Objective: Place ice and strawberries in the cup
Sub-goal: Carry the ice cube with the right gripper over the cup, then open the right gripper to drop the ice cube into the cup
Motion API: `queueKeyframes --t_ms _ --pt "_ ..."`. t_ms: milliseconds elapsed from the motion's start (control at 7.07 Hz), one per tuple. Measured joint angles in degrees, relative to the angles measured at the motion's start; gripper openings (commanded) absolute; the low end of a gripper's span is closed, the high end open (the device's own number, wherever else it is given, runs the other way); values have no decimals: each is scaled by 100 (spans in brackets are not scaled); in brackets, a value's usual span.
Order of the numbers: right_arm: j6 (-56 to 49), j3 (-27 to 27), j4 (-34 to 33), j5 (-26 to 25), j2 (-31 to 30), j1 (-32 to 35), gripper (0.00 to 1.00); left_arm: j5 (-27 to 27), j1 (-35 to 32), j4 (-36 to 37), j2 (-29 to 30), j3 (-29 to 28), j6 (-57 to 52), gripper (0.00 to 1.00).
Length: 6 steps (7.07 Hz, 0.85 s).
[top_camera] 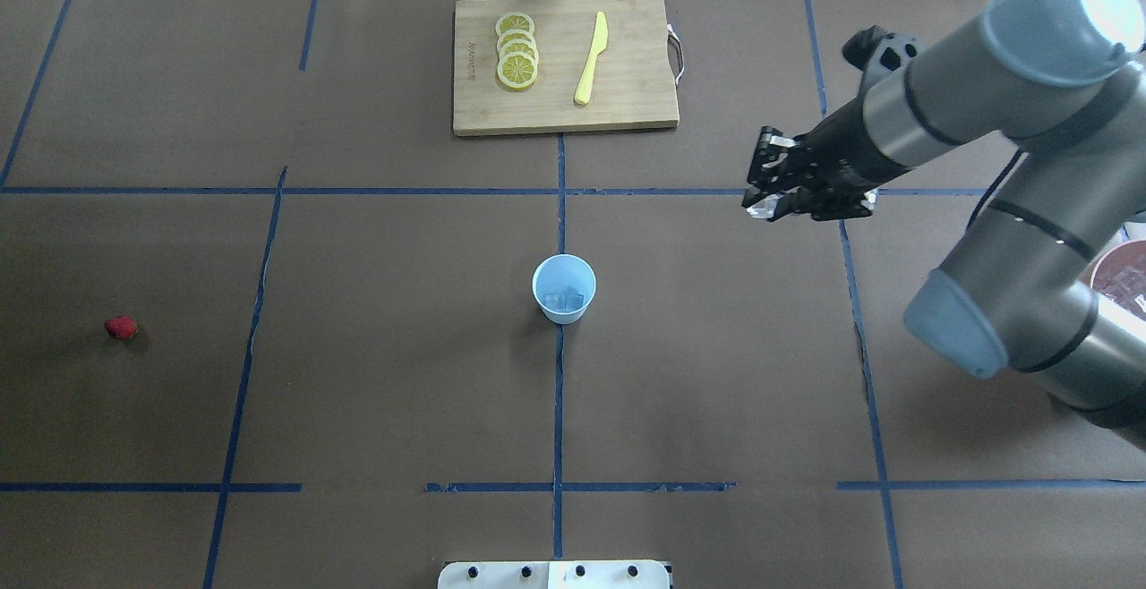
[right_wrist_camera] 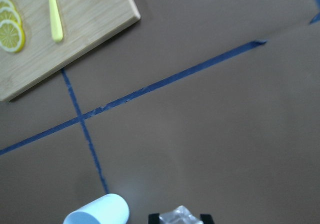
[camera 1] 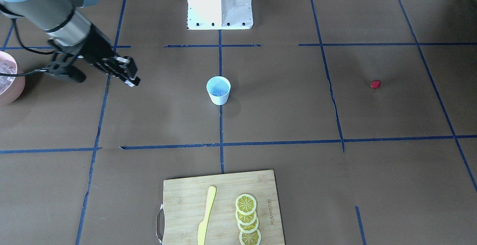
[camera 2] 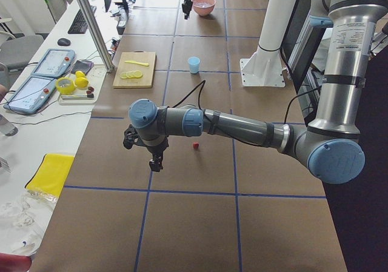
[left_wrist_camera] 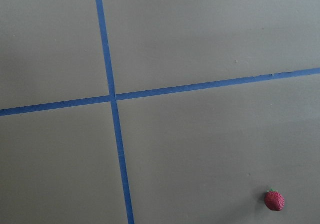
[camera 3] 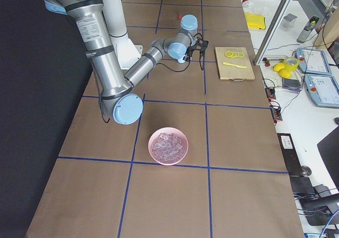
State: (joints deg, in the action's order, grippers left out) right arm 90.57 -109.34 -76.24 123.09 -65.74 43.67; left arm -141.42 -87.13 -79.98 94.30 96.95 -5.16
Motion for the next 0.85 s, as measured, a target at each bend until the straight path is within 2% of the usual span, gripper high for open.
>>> queueKeyframes --t_ms 283,424,566,707,848 --pt "877 654 -3 -920 922 -958 0 -189 0 -6 -106 144 0 100" --pt "1038 1004 1 -1200 1265 -1223 0 -215 0 -11 -132 192 -6 100" --pt "1105 1277 5 -1350 1514 -1339 7 -224 1 -30 -153 220 -7 100" --pt "1126 1400 9 -1407 1620 -1379 35 -229 2 -87 -182 233 -1 100" --pt "1129 1452 14 -1428 1662 -1398 56 -234 3 -196 -234 240 16 100"
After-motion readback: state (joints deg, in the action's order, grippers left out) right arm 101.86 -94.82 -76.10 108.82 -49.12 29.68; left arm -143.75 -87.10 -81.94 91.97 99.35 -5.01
